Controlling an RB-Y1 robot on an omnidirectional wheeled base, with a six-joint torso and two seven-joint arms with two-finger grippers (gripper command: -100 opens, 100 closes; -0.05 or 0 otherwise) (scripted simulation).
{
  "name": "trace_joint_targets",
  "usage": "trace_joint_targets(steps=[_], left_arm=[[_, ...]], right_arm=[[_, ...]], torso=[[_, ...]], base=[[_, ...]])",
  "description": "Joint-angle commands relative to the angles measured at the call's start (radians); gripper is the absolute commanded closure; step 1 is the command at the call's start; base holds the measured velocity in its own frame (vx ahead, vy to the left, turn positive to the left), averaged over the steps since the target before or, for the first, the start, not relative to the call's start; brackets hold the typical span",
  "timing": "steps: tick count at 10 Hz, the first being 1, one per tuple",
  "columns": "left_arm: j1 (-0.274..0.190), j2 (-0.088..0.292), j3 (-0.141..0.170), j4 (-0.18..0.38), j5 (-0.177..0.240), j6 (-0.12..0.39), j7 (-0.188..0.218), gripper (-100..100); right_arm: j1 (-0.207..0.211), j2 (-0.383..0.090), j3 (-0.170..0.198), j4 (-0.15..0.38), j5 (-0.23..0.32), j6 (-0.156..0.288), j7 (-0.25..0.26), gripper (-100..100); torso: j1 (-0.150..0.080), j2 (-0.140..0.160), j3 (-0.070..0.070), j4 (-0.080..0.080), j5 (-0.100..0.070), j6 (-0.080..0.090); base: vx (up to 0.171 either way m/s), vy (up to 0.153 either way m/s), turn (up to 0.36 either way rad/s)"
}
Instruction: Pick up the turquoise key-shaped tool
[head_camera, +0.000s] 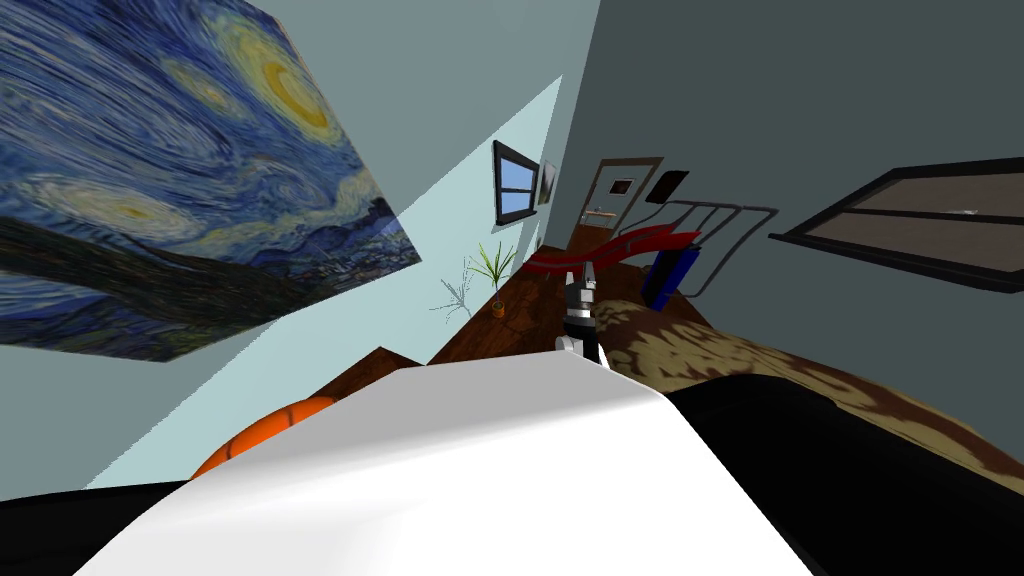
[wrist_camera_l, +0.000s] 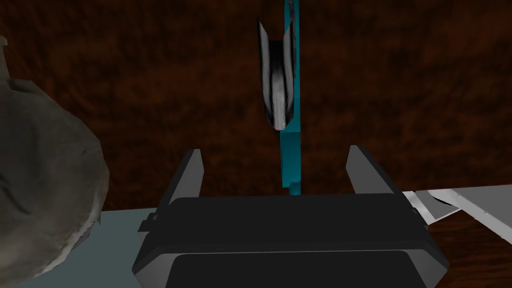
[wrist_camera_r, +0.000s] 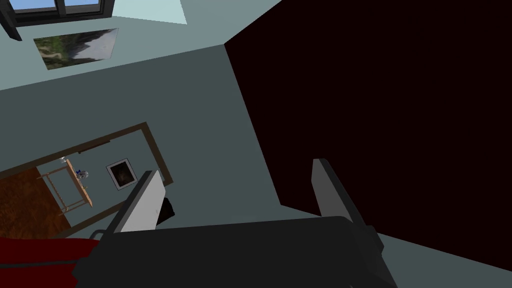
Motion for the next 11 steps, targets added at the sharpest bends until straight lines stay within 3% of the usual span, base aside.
trace_joint_targets(steps=[1,8,9,11], left_arm=[[0.006,-0.006,-0.02,-0.009,0.005,-0.006,-0.004,-100],[0.006,-0.006,-0.02,-0.009,0.005,-0.006,-0.004,-100],[-0.015,-0.02,-0.034,0.01,-0.004,-0.04,-0.008,-100],[-0.025,-0.026,-0.041,0.02,-0.009,-0.058,-0.009,-100]], right_arm=[[0.0,0.0,0.0,0.0,0.0,0.0,0.0,0],[0.0,0.0,0.0,0.0,0.0,0.0,0.0,0],[0.0,0.0,0.0,0.0,0.0,0.0,0.0,0],[0.0,0.0,0.0,0.0,0.0,0.0,0.0,0]], torso=[[0.0,0.0,0.0,0.0,0.0,0.0],[0.001,0.004,0.002,0.001,0.0,0.0],[0.001,0.004,0.002,0.001,0.0,0.0],[0.001,0.003,0.002,0.001,0.0,0.0]], base=[[0.0,0.0,0.0],[-0.002,0.0,-0.006],[0.012,-0.002,0.041],[0.004,0.0,0.012]])
